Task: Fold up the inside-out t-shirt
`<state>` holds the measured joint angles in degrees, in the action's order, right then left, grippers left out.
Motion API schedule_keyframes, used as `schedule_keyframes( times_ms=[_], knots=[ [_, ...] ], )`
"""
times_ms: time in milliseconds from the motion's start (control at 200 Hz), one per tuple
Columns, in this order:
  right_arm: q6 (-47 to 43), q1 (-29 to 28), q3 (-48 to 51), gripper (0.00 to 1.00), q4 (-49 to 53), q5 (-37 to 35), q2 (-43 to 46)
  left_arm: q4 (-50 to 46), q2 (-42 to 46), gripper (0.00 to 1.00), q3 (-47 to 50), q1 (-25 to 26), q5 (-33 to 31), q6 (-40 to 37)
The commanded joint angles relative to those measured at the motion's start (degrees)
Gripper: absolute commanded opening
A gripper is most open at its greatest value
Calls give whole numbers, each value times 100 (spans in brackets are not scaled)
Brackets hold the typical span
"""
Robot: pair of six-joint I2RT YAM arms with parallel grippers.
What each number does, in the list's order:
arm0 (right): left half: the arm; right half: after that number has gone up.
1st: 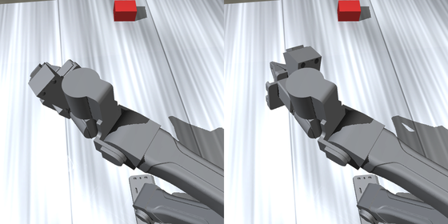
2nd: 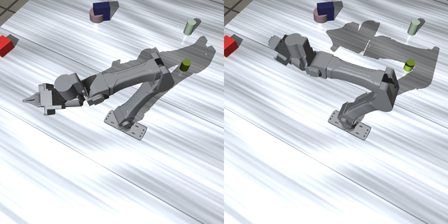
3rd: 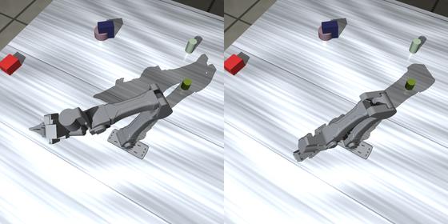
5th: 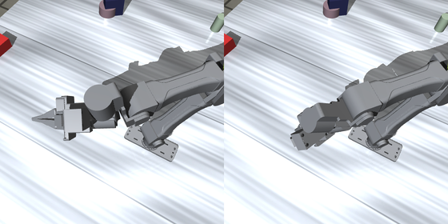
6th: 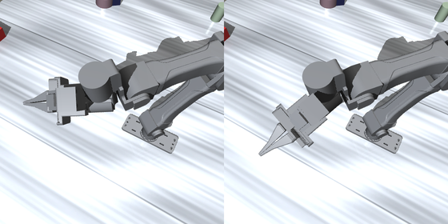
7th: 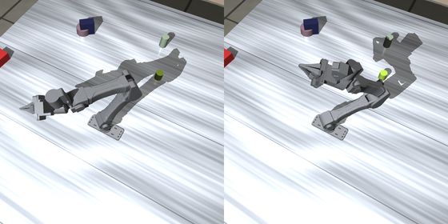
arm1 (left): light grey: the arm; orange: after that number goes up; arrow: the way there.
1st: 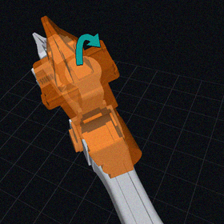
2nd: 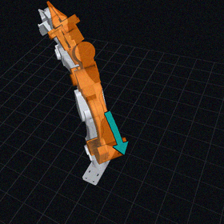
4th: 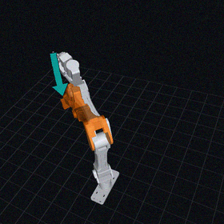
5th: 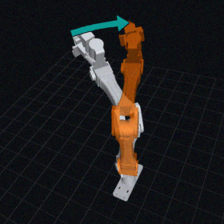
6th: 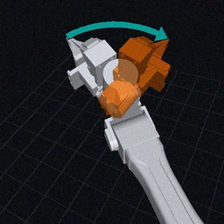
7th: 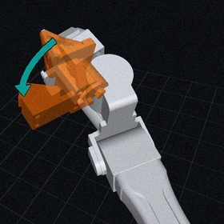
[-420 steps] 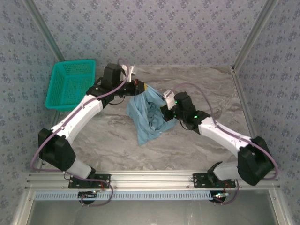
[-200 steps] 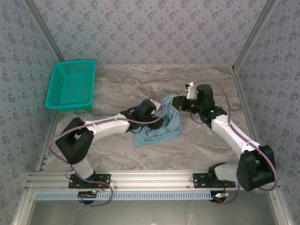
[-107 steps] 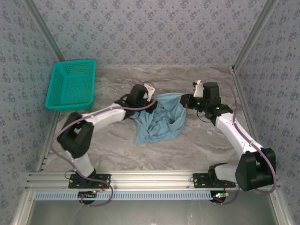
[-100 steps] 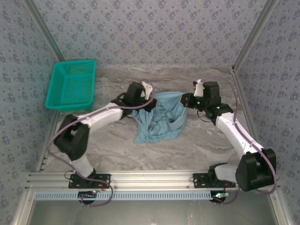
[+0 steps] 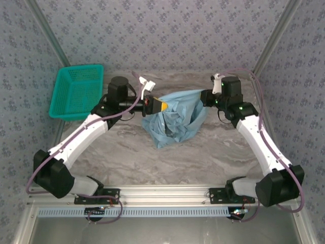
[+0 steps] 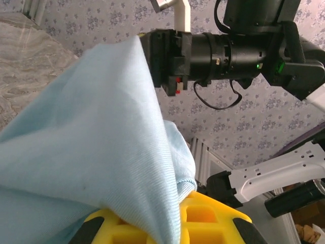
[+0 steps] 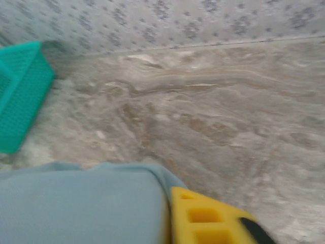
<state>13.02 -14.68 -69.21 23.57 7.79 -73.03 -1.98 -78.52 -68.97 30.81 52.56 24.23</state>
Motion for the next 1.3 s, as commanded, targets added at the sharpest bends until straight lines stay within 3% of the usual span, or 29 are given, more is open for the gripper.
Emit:
schedule_keyframes(
  times_ms=[0,160,400,495,545,675,854,934,979,1109,1294],
  knots=[
    [-358,-66,-269,26,826,-1129,-174,111,137,0,-263,-121,49,308],
    [-508,-188,-45,38,930,-1068,149,417,240,0,-77,-369,-207,720],
    [-645,-843,1397,46,-53,1047,1358,483,201,0,-51,-527,-516,1055],
    [-400,-1205,1945,51,-712,1404,1388,497,170,0,-88,-533,-525,1132],
    [-388,-1463,2090,56,-920,1376,1267,514,156,0,-90,-532,-531,1162],
    [-495,-2026,2225,59,-1411,913,848,497,166,0,-99,-533,-544,1192],
    [-473,-2055,2179,57,-1822,479,-46,506,216,0,-62,-533,-552,1219],
    [-477,-2030,2149,52,-2001,590,-326,497,245,0,-57,-541,-594,1218],
    [-463,-2022,2126,43,-2073,680,-431,472,265,0,-55,-549,-666,1206],
    [-486,-1981,2147,40,-2131,587,-457,602,288,0,31,-610,-679,1273],
    [-512,-1841,2256,54,-2231,152,-490,681,311,0,49,-638,-641,1331]
  ],
)
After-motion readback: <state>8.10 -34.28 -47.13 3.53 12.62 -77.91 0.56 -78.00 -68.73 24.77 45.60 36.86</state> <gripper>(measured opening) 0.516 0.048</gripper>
